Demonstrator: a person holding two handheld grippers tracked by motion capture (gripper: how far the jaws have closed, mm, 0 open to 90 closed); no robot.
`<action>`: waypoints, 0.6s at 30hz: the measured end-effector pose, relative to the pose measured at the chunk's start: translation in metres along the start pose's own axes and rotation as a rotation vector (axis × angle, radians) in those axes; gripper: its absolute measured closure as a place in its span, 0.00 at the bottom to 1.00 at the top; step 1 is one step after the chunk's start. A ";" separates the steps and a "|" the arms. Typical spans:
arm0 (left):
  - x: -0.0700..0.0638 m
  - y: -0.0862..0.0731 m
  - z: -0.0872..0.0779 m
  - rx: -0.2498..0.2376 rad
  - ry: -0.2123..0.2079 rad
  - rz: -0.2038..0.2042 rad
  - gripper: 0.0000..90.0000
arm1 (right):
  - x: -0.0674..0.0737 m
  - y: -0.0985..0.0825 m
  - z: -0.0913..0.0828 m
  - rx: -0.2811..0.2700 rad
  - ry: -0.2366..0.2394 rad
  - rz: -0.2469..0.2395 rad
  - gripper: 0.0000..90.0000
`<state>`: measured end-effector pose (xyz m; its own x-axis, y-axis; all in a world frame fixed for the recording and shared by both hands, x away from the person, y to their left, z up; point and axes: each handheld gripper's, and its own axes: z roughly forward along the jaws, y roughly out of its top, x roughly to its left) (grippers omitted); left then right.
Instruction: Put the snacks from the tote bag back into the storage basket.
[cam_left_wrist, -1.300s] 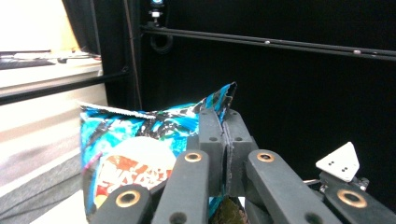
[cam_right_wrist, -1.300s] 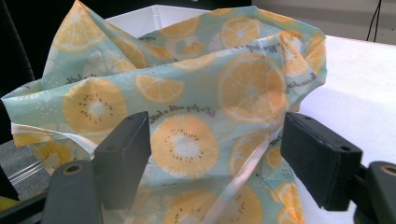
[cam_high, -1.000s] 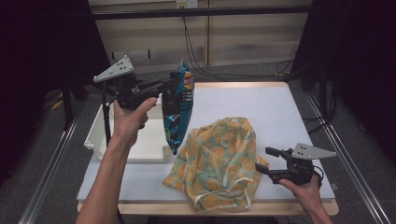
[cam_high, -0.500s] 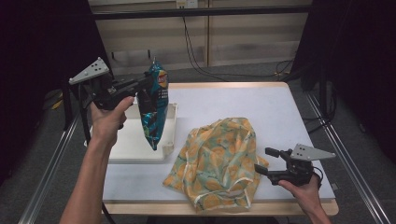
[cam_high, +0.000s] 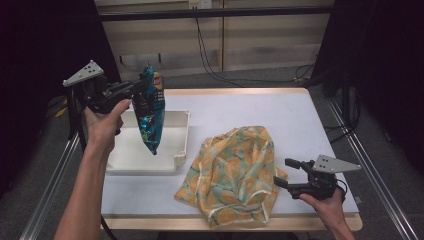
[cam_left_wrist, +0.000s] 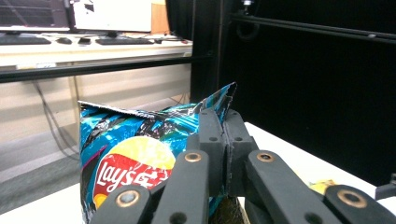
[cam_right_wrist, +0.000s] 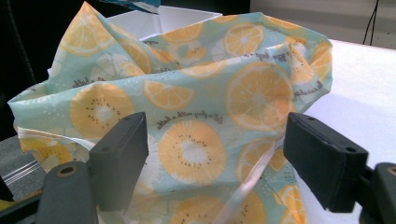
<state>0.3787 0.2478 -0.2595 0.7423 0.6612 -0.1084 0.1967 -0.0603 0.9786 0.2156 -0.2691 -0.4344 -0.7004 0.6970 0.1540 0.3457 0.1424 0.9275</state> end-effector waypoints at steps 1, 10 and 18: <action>0.002 0.000 0.000 -0.004 -0.002 -0.001 0.99 | 0.000 0.000 0.000 -0.004 0.002 -0.002 0.25; 0.015 -0.010 0.003 0.013 0.071 -0.029 0.99 | 0.000 0.000 -0.002 -0.009 -0.003 -0.003 0.25; 0.030 -0.028 0.011 0.017 0.101 -0.062 0.99 | 0.000 -0.001 0.000 -0.004 0.004 0.004 0.24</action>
<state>0.4023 0.2612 -0.2921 0.6603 0.7360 -0.1492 0.2515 -0.0296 0.9674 0.2154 -0.2694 -0.4354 -0.7011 0.6951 0.1591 0.3461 0.1366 0.9282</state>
